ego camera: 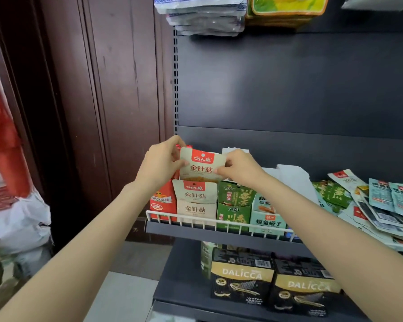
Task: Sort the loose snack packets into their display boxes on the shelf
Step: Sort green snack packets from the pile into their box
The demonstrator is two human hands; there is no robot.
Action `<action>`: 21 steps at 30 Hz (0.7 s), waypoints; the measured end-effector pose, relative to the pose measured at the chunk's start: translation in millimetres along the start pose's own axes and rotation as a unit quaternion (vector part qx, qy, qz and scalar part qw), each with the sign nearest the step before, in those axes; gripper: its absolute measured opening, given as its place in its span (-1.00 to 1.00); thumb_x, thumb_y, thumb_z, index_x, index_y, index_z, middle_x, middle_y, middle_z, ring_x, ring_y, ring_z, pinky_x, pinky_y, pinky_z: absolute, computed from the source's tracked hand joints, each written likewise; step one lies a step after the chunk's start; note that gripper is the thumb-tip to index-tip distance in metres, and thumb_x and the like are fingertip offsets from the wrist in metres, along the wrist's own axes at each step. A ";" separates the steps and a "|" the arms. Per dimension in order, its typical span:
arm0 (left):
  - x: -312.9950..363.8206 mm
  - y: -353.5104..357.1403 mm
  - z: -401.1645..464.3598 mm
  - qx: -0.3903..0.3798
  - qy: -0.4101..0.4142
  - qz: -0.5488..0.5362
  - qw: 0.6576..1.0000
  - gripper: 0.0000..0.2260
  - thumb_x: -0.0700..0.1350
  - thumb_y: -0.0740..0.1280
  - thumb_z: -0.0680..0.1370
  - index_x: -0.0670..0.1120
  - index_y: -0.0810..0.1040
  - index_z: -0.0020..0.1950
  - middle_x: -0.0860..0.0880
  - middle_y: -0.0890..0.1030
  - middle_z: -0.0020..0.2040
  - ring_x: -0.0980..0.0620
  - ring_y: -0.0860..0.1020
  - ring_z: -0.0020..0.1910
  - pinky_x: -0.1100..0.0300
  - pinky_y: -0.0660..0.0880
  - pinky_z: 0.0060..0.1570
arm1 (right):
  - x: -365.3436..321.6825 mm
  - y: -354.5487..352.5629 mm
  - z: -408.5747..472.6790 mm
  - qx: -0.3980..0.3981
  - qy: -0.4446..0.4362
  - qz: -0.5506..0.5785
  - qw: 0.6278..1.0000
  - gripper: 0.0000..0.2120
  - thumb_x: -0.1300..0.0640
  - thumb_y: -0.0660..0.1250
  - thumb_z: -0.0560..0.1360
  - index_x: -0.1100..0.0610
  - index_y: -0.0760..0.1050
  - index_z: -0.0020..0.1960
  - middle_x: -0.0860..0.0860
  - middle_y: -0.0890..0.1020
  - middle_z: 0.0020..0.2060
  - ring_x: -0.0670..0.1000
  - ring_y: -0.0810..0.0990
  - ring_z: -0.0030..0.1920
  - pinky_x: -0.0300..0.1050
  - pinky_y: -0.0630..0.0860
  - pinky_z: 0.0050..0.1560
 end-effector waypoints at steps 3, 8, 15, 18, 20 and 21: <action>-6.4 0.7 -0.7 -0.036 -0.013 0.057 0.998 -0.85 -0.07 0.41 0.48 -0.01 0.50 -0.01 0.04 0.61 -0.14 -0.01 0.58 -0.11 -0.05 0.53 0.00 | -6.9 -2.7 -2.7 0.019 -0.038 0.022 0.999 -0.83 0.22 0.34 0.51 0.14 0.59 0.09 0.17 0.65 -0.08 0.14 0.62 -0.09 0.06 0.57 -0.07; -3.3 9.3 -6.2 -0.091 -0.027 0.078 0.992 -0.83 0.03 0.28 0.56 -0.02 0.56 0.03 0.01 0.65 -0.03 -0.01 0.59 -0.06 -0.10 0.52 0.07 | -10.8 5.8 -5.7 -0.065 -0.030 -0.012 0.997 -0.84 0.15 0.29 0.54 0.12 0.62 0.06 0.07 0.64 -0.01 -0.02 0.54 -0.11 -0.20 0.41 -0.20; 23.8 19.6 -13.7 -0.075 0.006 0.044 0.996 -0.86 -0.03 0.31 0.56 -0.05 0.60 0.02 -0.01 0.66 -0.07 0.04 0.60 -0.11 0.02 0.57 0.00 | 1.5 -24.9 -28.8 0.009 -0.009 0.059 0.998 -0.82 0.15 0.24 0.56 0.08 0.59 0.08 0.03 0.67 -0.12 -0.05 0.64 -0.15 -0.31 0.45 -0.18; 49.6 30.7 -16.7 -0.060 0.029 0.012 0.998 -0.88 -0.08 0.29 0.56 -0.07 0.59 -0.03 0.00 0.65 -0.16 0.03 0.59 -0.18 0.02 0.56 -0.08 | 18.8 -44.9 -46.3 0.042 0.006 0.071 0.997 -0.82 0.14 0.23 0.57 0.06 0.59 0.05 0.01 0.68 -0.15 -0.09 0.65 -0.17 -0.19 0.51 -0.09; 72.8 42.5 -18.1 -0.048 0.046 -0.006 0.998 -0.88 -0.08 0.27 0.56 -0.07 0.58 -0.04 -0.01 0.64 -0.18 0.00 0.58 -0.17 0.03 0.53 -0.08 | 34.5 -58.4 -59.9 0.062 0.024 0.082 0.994 -0.83 0.15 0.23 0.56 0.07 0.60 0.01 0.01 0.69 -0.18 -0.08 0.66 -0.20 -0.20 0.52 -0.09; 86.4 50.2 -18.7 -0.048 0.052 -0.014 0.997 -0.86 -0.06 0.26 0.56 -0.07 0.57 -0.03 -0.01 0.64 -0.18 -0.01 0.57 -0.16 0.03 0.52 -0.07 | 43.7 -65.1 -66.5 0.073 0.034 0.087 0.993 -0.84 0.16 0.24 0.56 0.07 0.60 0.00 0.00 0.69 -0.20 -0.08 0.67 -0.22 -0.24 0.51 -0.11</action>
Point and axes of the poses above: each hand's wrist, its own z-axis towards the middle knuckle, its own y-axis out of the palm, x = y × z, the point moved 3 cm from there along z, towards the middle knuckle
